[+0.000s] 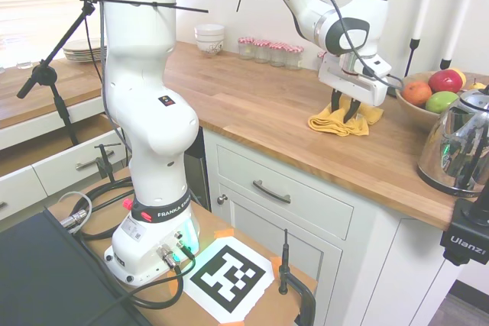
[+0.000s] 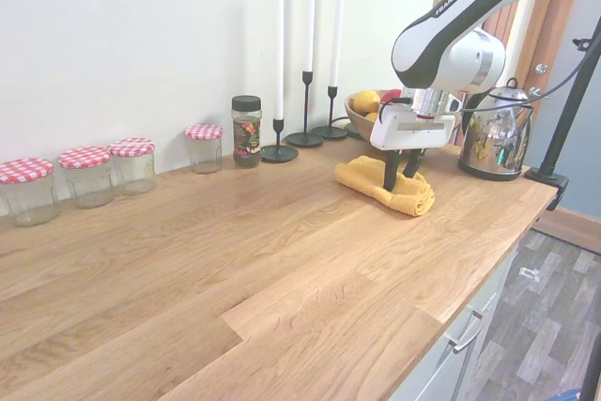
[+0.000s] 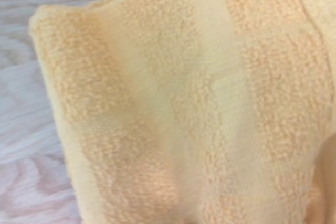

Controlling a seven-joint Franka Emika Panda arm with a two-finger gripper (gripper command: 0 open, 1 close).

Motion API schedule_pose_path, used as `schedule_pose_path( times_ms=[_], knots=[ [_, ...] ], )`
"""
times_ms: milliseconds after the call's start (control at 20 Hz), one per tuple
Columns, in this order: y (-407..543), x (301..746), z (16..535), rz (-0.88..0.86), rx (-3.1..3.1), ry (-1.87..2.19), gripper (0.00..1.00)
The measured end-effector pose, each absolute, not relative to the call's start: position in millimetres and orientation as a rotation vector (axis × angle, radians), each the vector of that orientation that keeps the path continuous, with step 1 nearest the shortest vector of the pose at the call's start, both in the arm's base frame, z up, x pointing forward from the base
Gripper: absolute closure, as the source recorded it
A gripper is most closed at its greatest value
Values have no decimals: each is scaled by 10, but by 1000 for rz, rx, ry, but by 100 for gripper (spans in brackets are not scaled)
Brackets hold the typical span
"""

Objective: Wipe the counter

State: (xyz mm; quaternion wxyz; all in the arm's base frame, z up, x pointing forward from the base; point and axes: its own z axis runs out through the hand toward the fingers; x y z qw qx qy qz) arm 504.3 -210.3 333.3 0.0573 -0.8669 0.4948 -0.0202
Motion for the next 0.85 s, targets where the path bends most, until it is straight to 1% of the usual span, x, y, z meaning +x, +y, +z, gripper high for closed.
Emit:
schedule_pose_path(
  times_ms=[400, 850],
  knots=[
    [-2240, 4894, 3431, -82, -2596, 1541, 0],
    [-2421, 4559, 3652, -138, -2540, 1582, 0]
  ],
)
